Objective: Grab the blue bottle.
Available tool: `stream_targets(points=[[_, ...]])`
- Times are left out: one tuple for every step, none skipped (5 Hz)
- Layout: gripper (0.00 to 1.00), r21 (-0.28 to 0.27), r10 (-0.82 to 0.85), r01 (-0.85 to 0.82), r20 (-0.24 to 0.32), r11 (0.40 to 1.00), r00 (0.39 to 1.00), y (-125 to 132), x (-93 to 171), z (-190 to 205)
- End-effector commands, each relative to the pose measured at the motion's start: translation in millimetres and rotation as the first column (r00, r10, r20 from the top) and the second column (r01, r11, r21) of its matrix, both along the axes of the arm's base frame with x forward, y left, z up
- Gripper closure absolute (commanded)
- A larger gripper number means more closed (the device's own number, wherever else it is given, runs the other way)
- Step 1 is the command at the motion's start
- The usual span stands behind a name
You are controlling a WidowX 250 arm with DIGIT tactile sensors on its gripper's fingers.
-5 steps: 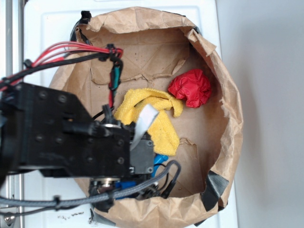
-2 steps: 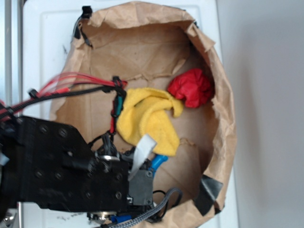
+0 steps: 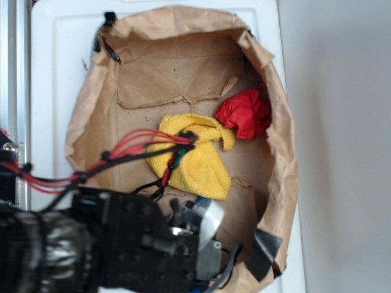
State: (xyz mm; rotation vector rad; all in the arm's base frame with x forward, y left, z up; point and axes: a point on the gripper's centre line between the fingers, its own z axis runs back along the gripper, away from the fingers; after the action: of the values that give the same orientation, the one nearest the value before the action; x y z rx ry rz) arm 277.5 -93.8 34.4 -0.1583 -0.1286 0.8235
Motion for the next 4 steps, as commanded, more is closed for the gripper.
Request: stream_targets(points=[[1.00,-0.108,0.085,-0.079,0.053,0.991,0.995,50,35,70],[1.00,-0.133,0.185,-0.169,0.119,0.977,0.976,86,55,113],[1.00,-0.095,0.216,-0.200,0.215,0.975,0.952,109,48,141],[1.00,-0.012,0.181,-0.184,0.241,0.983,0.954,125,31,170]])
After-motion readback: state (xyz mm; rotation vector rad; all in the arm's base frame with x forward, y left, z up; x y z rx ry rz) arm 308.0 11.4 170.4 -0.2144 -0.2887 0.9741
